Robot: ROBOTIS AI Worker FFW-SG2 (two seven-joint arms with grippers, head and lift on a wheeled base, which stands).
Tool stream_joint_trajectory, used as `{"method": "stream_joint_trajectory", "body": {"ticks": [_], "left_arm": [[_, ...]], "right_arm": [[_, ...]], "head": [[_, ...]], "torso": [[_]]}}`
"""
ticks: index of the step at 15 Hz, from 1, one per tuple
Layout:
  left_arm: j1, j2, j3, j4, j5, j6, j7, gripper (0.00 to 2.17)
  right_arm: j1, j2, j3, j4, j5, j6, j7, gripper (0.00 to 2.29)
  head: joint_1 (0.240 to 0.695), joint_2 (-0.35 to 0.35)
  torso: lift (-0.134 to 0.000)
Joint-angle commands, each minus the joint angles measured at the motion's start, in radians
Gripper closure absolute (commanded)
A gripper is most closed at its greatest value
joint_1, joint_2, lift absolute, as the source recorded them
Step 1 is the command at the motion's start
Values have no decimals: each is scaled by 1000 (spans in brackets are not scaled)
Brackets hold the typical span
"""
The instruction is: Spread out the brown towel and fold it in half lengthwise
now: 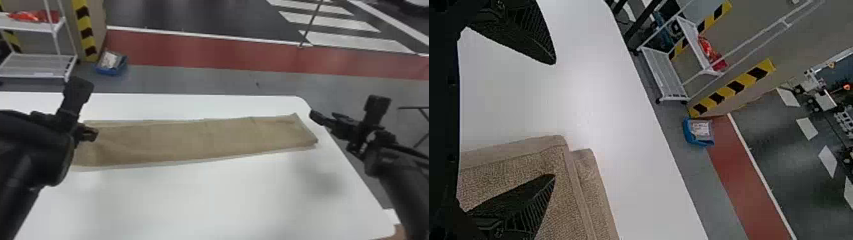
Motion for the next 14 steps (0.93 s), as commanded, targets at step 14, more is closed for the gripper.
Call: {"method": "stream_joint_trajectory", "body": {"ticks": [14], "left_arm": [[-30, 42, 150, 69, 324, 2, -99, 653]], "right_arm": [[42, -13, -23, -21, 18, 15, 15, 110]], "head": [[695, -254]], "torso": [[-128]]}}
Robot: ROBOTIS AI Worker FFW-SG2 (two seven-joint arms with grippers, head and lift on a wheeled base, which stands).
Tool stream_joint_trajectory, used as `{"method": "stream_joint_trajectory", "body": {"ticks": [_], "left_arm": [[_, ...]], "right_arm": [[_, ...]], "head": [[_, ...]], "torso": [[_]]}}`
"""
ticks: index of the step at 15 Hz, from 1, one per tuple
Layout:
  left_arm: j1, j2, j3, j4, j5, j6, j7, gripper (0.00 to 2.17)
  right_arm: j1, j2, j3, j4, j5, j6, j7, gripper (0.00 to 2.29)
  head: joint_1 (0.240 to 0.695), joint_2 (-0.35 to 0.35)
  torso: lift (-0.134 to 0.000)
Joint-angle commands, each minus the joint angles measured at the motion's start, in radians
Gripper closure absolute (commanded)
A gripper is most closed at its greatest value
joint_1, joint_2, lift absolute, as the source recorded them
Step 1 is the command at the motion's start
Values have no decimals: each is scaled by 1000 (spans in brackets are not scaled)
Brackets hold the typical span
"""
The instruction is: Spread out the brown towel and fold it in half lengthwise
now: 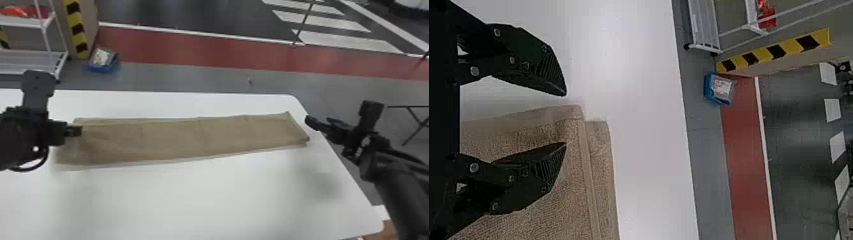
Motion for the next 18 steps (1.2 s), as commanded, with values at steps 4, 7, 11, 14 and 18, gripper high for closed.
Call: {"method": "stream_joint_trajectory", "body": {"ticks": [4, 7, 11, 14, 18], "left_arm": [[-8, 0, 15, 11, 45, 12, -13, 1001], [-12, -2, 16, 9, 51, 49, -26, 994], [-20, -8, 10, 11, 48, 40, -21, 643], [-29, -9, 2, 31, 27, 9, -10, 566], [-41, -8, -2, 71, 21, 9, -21, 596]], "right_arm": [[-7, 0, 7, 0, 4, -12, 0, 110], [-9, 1, 7, 3, 4, -15, 0, 110], [-9, 1, 8, 3, 4, -18, 0, 110], [-7, 0, 7, 5, 4, -21, 0, 110], [-4, 0, 7, 5, 4, -25, 0, 113]], "head": [[695, -255], [695, -258], [695, -263], [695, -264], [695, -259]], "torso": [[-128], [-128], [-128], [-128], [-128]]}}
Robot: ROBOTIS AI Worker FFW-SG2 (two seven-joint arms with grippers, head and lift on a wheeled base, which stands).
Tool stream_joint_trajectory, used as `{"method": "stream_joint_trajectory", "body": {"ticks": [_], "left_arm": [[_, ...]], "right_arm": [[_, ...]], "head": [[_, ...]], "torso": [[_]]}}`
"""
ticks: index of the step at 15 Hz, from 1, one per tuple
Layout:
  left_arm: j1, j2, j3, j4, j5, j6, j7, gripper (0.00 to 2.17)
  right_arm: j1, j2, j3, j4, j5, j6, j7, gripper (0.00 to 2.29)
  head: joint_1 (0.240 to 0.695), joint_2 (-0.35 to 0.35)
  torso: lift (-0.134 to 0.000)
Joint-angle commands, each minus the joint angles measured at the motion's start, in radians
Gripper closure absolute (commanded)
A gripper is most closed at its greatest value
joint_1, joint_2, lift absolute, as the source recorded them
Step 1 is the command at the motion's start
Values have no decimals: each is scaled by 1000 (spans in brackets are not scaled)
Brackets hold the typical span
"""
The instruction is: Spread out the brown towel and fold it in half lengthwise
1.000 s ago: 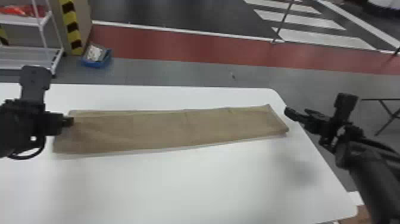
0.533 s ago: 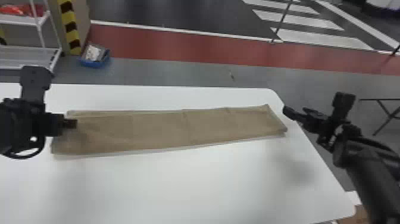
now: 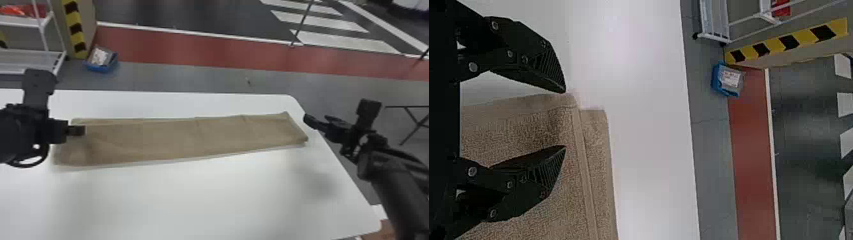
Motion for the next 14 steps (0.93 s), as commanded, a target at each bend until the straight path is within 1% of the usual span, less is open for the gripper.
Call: {"method": "stream_joint_trajectory", "body": {"ticks": [1, 2, 4, 6, 7, 9, 11, 12, 14], "left_arm": [[-3, 0, -4, 19, -5, 0, -2, 680], [-3, 0, -6, 19, -8, 0, -2, 707], [-3, -1, -6, 17, -5, 3, -2, 1028], [7, 0, -7, 4, -4, 3, 4, 1035], [17, 2, -4, -7, -2, 0, 10, 1204], [25, 3, 1, -50, -1, 3, 13, 1210], [46, 8, 13, -113, 19, 6, 15, 1210], [56, 11, 24, -142, 39, 6, 15, 1210], [74, 25, 59, -188, 105, 3, 1, 1210]], "right_arm": [[0, 0, 1, 0, 0, -1, 0, 113], [1, 0, 1, 0, 0, -1, 0, 113], [1, 0, 1, 0, 0, -1, 0, 113], [0, 0, 0, 0, -2, -1, 0, 113], [0, 0, 0, 0, -2, -1, 0, 113], [3, 0, -2, 2, -2, -1, 0, 113], [6, 0, -2, 3, -2, -4, 0, 113], [7, -2, -3, 3, -2, -4, 0, 113], [7, -5, -5, 6, 0, -4, 0, 113]], "head": [[695, -258], [695, -257], [695, -257], [695, -257], [695, -257], [695, -258], [695, -259], [695, -260], [695, -264]], "torso": [[-128], [-128], [-128], [-128], [-128], [-128], [-128], [-128], [-128]]}}
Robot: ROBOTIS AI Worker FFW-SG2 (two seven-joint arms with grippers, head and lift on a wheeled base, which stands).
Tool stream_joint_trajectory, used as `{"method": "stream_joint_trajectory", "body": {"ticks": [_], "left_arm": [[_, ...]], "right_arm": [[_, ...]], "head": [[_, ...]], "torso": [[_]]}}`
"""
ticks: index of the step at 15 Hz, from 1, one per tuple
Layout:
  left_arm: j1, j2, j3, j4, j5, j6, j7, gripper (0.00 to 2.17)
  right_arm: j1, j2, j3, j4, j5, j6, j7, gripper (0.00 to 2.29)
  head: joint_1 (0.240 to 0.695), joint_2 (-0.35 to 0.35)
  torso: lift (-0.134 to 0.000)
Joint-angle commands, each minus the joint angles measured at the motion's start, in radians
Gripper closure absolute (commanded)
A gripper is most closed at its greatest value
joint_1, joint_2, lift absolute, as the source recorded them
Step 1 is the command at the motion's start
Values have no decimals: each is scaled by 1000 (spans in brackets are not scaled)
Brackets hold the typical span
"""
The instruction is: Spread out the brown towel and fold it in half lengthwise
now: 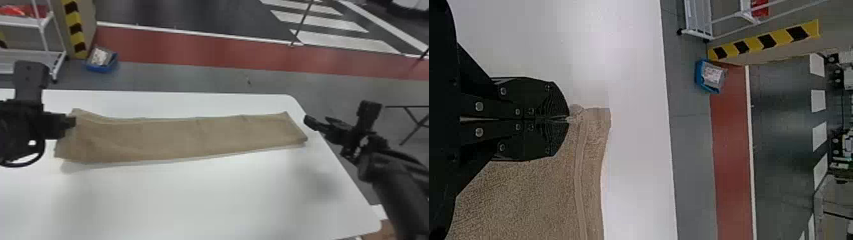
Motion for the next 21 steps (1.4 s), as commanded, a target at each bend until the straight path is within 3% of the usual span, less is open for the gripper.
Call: {"method": "stream_joint_trajectory", "body": {"ticks": [1, 6, 9, 11, 16, 18, 21], "left_arm": [[20, 20, 26, -50, 65, 1, -9, 1210], [39, 22, 7, -35, 46, -2, 6, 1129], [42, 13, -20, 26, 20, -82, 0, 1126], [45, 13, -37, 62, 5, -165, -9, 974], [40, 13, -62, 120, -15, -214, -12, 974], [49, 13, -65, 125, -32, -223, -15, 738], [45, 11, -70, 163, -40, -269, -21, 738]], "right_arm": [[1, -4, -1, 2, 1, 3, 0, 113], [5, -2, -1, 2, -3, 3, 0, 113], [5, -2, -1, 0, -3, 6, 0, 113], [7, -2, -1, 0, -3, 6, 0, 113], [19, -9, -3, 0, -12, 15, 0, 113], [22, -9, -3, 0, -14, 15, 0, 113], [22, -9, -3, 0, -15, 12, 0, 113]], "head": [[695, -266], [695, -273], [695, -274], [695, -276], [695, -276], [695, -278], [695, -280]], "torso": [[-128], [-128], [-128], [-128], [-128], [-128], [-128]]}}
